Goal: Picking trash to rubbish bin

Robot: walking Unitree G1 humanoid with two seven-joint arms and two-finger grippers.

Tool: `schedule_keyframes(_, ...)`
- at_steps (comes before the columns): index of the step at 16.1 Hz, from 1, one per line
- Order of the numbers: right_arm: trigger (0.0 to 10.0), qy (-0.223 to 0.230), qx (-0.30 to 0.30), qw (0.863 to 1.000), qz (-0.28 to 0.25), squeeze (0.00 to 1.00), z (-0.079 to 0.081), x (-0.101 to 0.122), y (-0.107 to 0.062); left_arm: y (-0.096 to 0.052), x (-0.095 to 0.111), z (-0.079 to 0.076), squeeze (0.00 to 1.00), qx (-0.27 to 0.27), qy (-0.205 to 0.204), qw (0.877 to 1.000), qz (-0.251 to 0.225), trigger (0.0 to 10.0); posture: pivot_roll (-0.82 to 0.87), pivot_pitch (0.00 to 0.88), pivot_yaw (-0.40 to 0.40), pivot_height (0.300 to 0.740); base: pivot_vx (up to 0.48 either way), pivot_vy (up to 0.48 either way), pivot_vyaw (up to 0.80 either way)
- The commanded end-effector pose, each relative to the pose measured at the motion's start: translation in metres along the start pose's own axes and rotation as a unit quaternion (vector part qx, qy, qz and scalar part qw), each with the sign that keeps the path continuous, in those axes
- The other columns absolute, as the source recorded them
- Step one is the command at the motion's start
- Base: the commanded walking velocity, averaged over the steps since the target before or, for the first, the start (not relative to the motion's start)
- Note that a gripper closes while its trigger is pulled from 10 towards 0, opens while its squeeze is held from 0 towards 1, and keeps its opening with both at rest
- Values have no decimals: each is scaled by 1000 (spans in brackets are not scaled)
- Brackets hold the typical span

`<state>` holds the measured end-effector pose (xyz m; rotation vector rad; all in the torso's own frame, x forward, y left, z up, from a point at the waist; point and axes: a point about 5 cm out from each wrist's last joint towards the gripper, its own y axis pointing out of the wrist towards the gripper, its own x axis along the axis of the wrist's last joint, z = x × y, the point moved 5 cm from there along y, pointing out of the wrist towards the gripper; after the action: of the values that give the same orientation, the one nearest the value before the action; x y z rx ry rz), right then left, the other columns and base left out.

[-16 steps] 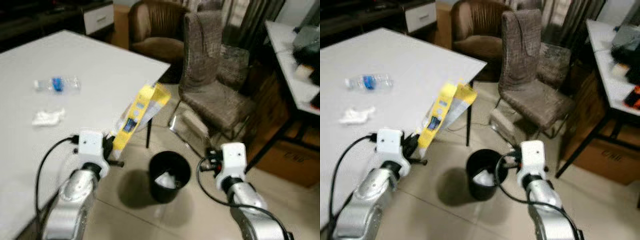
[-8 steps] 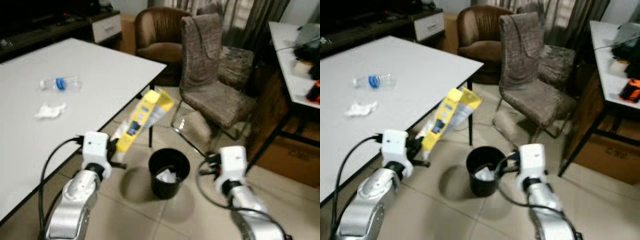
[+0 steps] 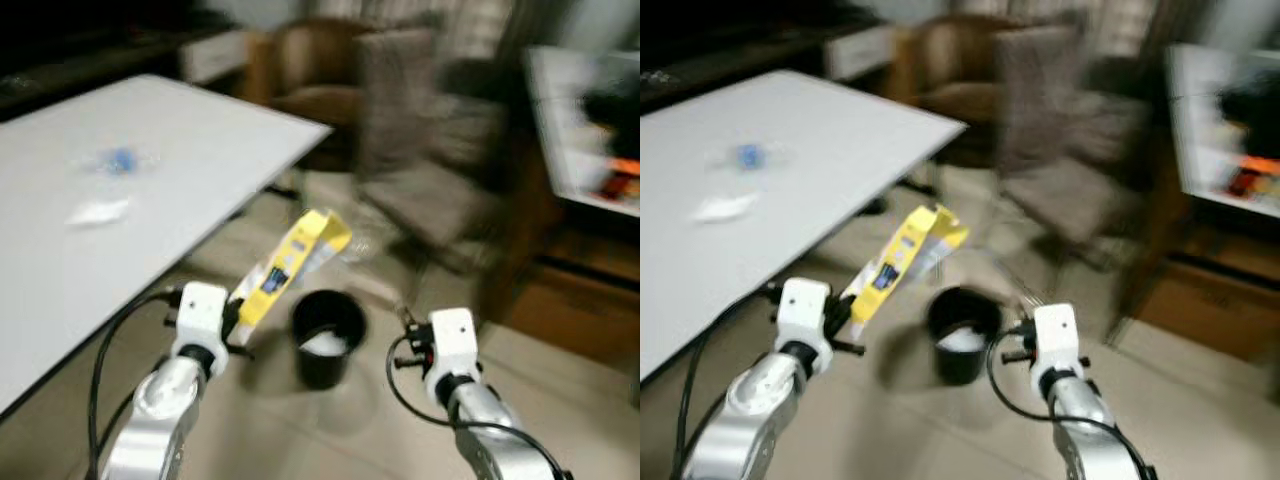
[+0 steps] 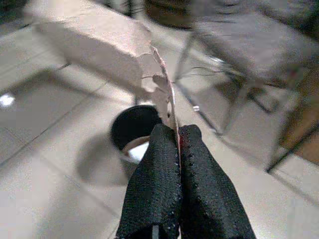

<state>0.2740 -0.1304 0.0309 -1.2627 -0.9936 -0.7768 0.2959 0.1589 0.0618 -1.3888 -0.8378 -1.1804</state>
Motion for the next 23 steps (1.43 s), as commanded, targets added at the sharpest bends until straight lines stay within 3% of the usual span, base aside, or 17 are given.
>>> schedule_keyframes(1, 10000, 0, -13, 1000, 0, 0, -9, 0, -1, 4, 8, -7, 0, -14, 4, 1000, -14, 10000, -75, 0, -56, 740, 311, 0, -513)
schedule_keyframes(6, 10000, 7, -23, 1000, 5, 0, -12, -6, -2, 6, 2, -7, 0, -18, 9, 1000, -5, 10000, -80, 0, -46, 740, 324, 0, -164)
schedule_keyframes(10, 10000, -1, 4, 1000, 7, 0, -4, -4, 1, 8, -6, 3, 0, 11, 15, 1000, 9, 10000, -77, 0, -49, 740, 344, 0, 0)
schedule_keyframes(16, 10000, -60, 82, 993, 66, 0, 21, -35, 14, -1, -39, 16, 0, 29, 25, 998, 58, 10000, -49, 1, -60, 740, 361, 0, 0)
schedule_keyframes(23, 10000, -49, 51, 991, 109, 0, 8, -67, 4, 3, -54, 14, 0, 19, 43, 996, 80, 10000, -54, 6, -41, 740, 372, 0, 0)
